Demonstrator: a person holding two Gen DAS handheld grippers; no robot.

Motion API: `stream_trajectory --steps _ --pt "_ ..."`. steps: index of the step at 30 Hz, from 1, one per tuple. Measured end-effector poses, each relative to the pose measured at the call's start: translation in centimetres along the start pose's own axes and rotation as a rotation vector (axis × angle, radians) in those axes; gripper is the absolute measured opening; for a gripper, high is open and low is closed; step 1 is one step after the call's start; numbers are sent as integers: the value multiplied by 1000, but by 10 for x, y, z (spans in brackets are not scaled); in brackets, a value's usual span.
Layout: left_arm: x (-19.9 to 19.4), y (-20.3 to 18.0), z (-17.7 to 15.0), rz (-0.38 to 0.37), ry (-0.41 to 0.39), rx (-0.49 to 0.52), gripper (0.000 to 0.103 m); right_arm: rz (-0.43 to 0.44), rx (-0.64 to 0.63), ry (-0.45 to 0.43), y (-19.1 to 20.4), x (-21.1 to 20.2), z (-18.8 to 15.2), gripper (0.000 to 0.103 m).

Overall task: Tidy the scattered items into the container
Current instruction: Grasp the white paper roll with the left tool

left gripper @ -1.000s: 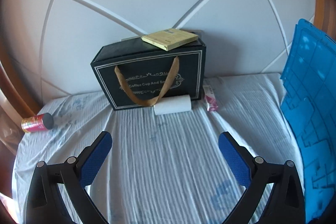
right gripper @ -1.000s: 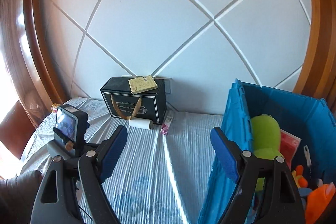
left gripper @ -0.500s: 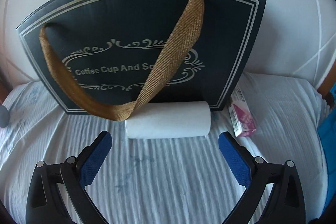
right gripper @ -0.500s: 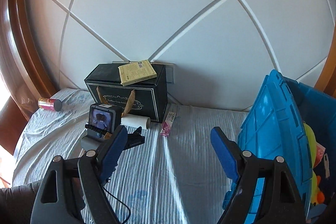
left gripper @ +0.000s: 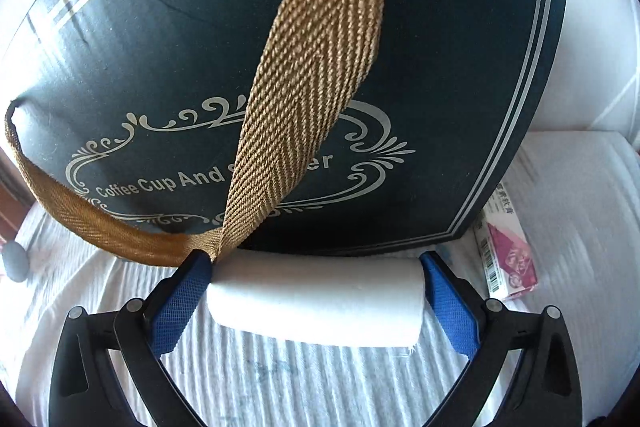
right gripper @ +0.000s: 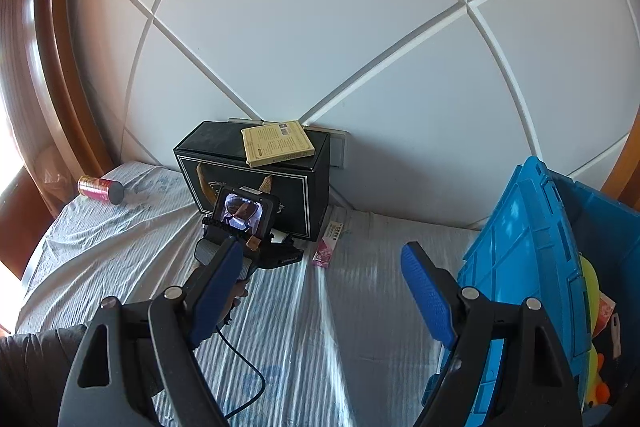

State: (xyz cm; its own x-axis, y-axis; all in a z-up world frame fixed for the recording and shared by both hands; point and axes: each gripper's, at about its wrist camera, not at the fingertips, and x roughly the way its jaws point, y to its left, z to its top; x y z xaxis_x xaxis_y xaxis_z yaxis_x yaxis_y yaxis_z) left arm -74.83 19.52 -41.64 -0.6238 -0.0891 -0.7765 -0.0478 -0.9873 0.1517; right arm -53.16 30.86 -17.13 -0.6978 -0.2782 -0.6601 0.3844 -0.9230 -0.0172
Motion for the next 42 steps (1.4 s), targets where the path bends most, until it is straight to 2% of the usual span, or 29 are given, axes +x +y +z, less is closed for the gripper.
stream_trajectory --steps 6,10,13,17,21,23,24,27,29,34,36,42 --pt "-2 3 -7 -14 -38 33 103 4 7 -3 -2 -1 1 81" --pt "-11 17 -20 -94 -75 34 103 15 13 -8 -2 -3 1 81" --pt "-17 24 -29 -92 -71 28 103 25 11 -10 -1 -4 2 81" --pt "-23 28 -37 -88 -28 4 103 31 14 -1 -1 -2 1 81" --pt "-31 37 -62 -82 47 -34 103 42 26 1 -2 -3 1 81" --pt "-36 45 -74 -51 71 -67 103 48 29 1 -1 -3 1 81" --pt "-41 50 -78 -31 72 -91 103 50 31 1 -1 -3 1 81" --pt "-52 54 -82 -48 72 -144 103 55 34 0 -1 -4 1 81" --pt "-56 48 -77 -57 65 -140 103 55 36 0 -1 -4 1 81" --pt "-49 43 -76 8 80 -96 103 55 39 -2 -2 -4 1 81" --pt "-46 45 -73 -24 93 -126 102 56 40 -5 -2 -5 2 81" --pt "-76 32 -74 -75 77 -181 101 66 42 -5 -1 -4 2 81"
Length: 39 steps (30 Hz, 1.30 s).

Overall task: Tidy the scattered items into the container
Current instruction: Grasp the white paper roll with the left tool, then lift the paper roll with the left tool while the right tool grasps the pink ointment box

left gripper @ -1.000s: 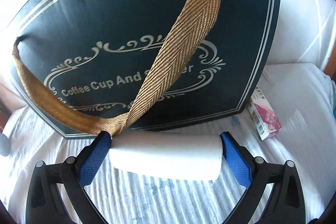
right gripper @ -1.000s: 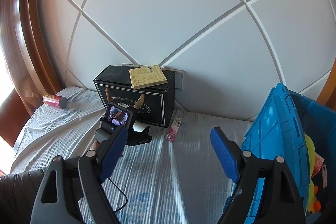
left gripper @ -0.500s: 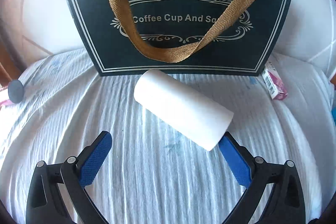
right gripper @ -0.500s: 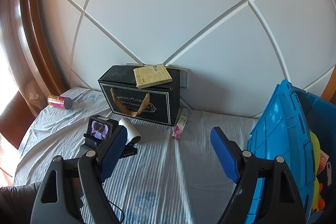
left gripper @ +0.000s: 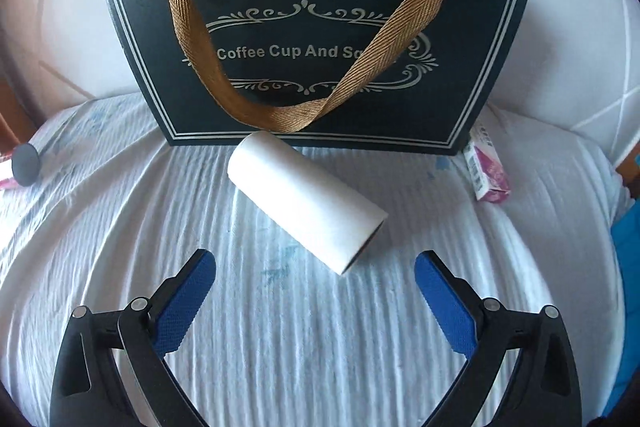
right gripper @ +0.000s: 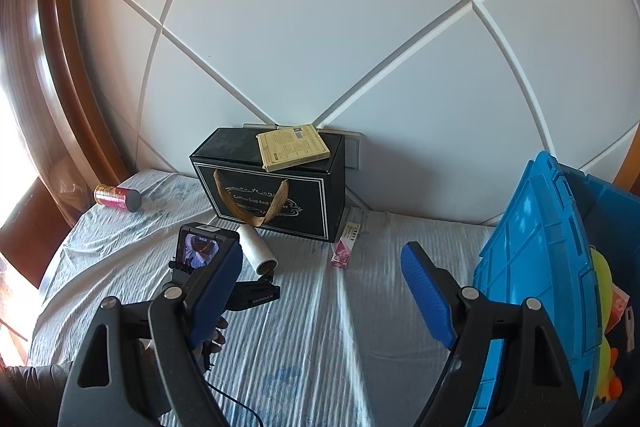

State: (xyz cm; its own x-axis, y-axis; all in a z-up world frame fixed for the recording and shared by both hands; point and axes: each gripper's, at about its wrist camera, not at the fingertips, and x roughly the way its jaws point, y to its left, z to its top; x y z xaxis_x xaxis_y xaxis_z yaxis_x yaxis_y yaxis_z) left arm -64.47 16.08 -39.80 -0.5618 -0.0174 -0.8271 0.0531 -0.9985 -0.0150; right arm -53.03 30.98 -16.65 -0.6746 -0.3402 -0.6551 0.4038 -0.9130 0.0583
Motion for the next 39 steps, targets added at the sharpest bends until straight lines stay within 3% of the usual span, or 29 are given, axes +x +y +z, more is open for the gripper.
stream_trajectory --steps 4,9,12,13,21,30,35,39 --pt "15 4 21 42 6 -48 101 -5 5 -3 -1 -1 0 81" --pt "52 12 37 65 114 -172 99 -9 8 -6 -3 -2 0 81" --pt "63 22 41 45 155 -241 58 -14 11 -6 -4 -2 0 81" --pt "62 23 41 44 153 -245 52 -14 14 -4 -5 -1 0 81" --pt "33 32 30 13 107 -178 49 -31 15 12 -4 1 -1 81" --pt "-52 71 3 5 43 -149 48 -117 -87 59 10 21 -15 81" --pt "-100 109 -11 3 15 -158 48 -135 -137 117 23 45 -30 81" --pt "-135 126 -29 7 -15 -142 48 -92 -39 156 21 88 -29 81"
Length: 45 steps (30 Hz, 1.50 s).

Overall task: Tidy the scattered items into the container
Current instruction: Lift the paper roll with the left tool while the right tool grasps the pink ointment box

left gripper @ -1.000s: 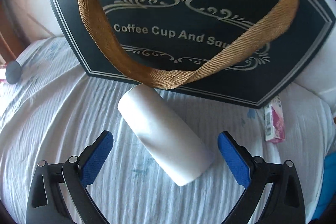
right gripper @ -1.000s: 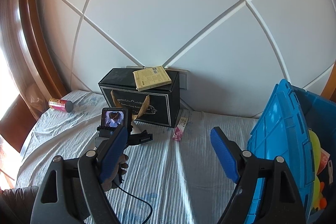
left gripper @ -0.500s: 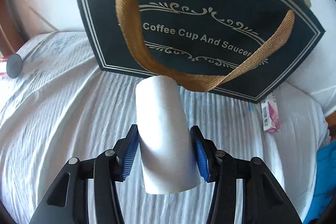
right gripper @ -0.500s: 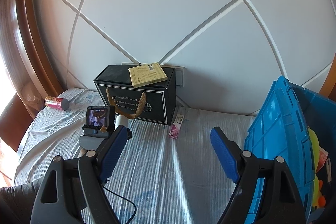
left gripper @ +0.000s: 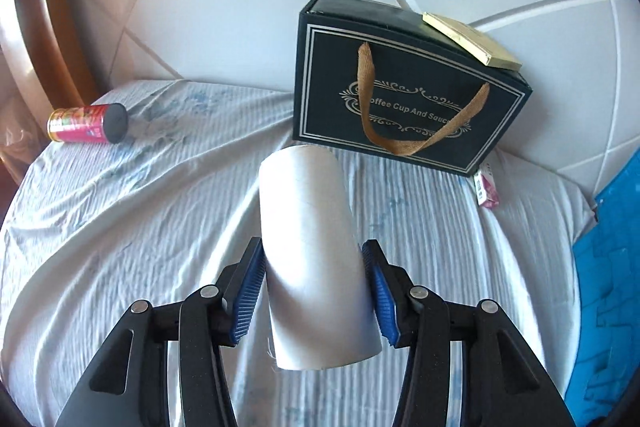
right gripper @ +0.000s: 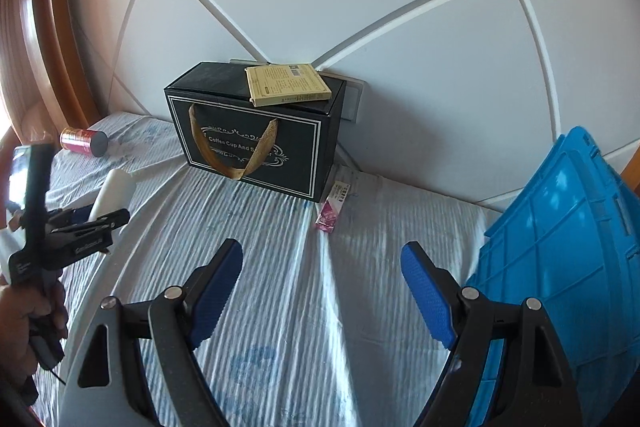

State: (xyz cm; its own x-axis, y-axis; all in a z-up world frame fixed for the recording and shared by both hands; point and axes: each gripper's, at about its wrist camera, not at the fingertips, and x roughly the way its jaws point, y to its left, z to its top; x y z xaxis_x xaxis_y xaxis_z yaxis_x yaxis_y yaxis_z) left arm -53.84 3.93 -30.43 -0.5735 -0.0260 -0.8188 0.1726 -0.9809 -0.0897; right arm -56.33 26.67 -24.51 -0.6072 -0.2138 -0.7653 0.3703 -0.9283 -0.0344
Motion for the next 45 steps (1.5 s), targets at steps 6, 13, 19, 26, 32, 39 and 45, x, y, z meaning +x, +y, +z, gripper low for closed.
stream_trajectory --steps 6,13,19,26,32,39,45 --pt "-25 30 -23 16 -30 39 48 -57 54 84 -6 115 3 81" --pt "-43 77 -64 104 -56 61 48 -124 104 121 -18 214 8 81" --pt "-48 107 -85 160 -58 66 48 -172 118 176 -18 263 8 81" --pt "-50 117 -98 182 -55 73 49 -113 171 191 -26 274 -1 68" --pt "-55 120 -102 194 -52 79 49 -114 134 190 -16 263 -2 30" --pt "-74 122 -102 195 -70 74 49 -73 177 179 -19 227 -25 28" --pt "-94 122 -102 188 -92 54 49 -29 173 177 -8 178 -49 27"
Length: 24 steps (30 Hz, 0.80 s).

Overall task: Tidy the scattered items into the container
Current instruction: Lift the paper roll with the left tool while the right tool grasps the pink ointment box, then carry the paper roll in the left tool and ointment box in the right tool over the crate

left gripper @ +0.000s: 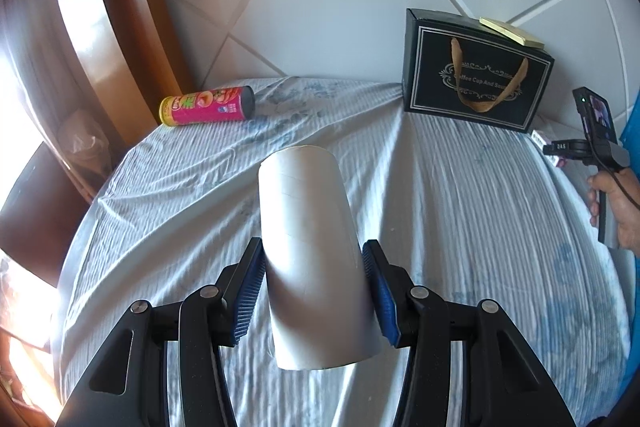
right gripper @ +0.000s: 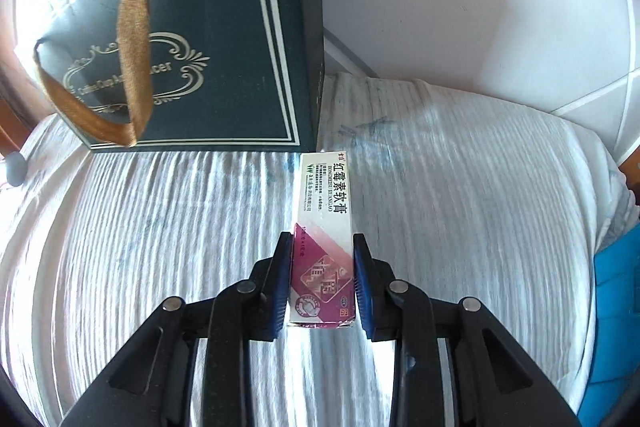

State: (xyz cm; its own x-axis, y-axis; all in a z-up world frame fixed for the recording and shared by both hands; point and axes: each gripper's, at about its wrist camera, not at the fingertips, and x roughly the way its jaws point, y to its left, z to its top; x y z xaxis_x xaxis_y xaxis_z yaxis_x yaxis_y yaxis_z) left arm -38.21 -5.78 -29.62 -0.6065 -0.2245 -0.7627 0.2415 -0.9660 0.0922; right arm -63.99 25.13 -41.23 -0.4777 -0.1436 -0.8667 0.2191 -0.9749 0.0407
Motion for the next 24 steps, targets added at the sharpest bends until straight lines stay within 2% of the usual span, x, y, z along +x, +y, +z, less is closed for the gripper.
stream_trajectory --steps 4,9,17,24 --pt "-17 -1 3 -27 -25 -6 49 10 -3 9 22 -27 -5 27" --pt "-44 1 6 -56 -46 -11 48 17 -25 -1 27 -67 -18 27" --pt "-95 11 11 -94 -66 -30 45 50 -44 -39 44 -170 -47 27" --pt "-146 8 19 -134 -118 -16 45 103 -67 -99 54 -260 -71 27"
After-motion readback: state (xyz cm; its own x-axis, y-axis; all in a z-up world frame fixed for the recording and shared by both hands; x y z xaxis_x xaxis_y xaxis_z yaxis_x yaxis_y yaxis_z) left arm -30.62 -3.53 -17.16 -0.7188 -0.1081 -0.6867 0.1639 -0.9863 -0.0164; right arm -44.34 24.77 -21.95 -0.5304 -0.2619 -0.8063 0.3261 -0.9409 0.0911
